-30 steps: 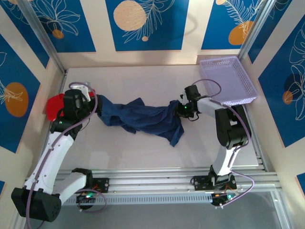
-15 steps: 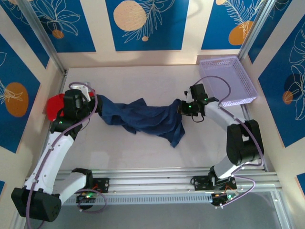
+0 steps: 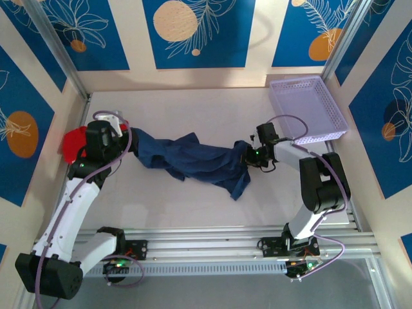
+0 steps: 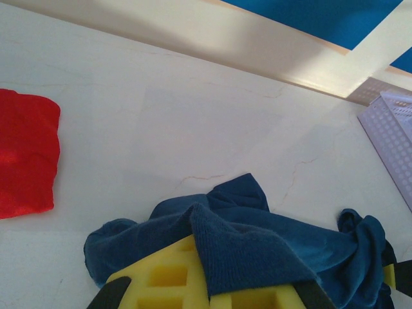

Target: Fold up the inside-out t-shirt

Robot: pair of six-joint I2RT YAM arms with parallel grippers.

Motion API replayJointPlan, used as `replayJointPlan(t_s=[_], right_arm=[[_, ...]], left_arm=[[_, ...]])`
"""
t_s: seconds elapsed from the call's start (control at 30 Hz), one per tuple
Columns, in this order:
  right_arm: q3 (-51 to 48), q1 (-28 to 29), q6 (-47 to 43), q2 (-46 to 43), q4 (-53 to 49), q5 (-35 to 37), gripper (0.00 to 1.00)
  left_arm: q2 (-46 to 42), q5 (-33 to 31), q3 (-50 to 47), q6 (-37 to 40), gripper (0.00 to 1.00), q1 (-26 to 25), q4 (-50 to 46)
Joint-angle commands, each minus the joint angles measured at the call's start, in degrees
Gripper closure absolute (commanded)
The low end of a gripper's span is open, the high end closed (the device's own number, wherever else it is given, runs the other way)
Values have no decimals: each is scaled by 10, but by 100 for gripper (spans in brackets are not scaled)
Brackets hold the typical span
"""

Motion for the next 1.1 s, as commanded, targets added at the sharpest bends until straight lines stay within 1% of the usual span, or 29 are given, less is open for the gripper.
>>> replayJointPlan(t_s=[0.0,0.13,0.33,0.43,0.77,0.9,1.07], right_arm=[[-12,-3,3,-4,11,-21,76],[-21,-3,2,-4,16,-20,71],[-24,0,8,-9,17,-27,70],[-27,4,12,-19,11,-25,74],[-29,15,17,-62,-10,-18,93],[-24,16,17,-89,-30,-15,97],[-5,14,8,-135,-62,0,98]], left_arm=[[-2,8,-4,2,100,6,23],[-1,8,-5,2,100,6,24],[-2,8,-5,3,100,6,23],[-3,8,-6,3,100,6,23],[-4,7,-7,3,100,6,22],[-3,7,-7,3,100,6,23],[-1,8,-7,1,100,6,25]])
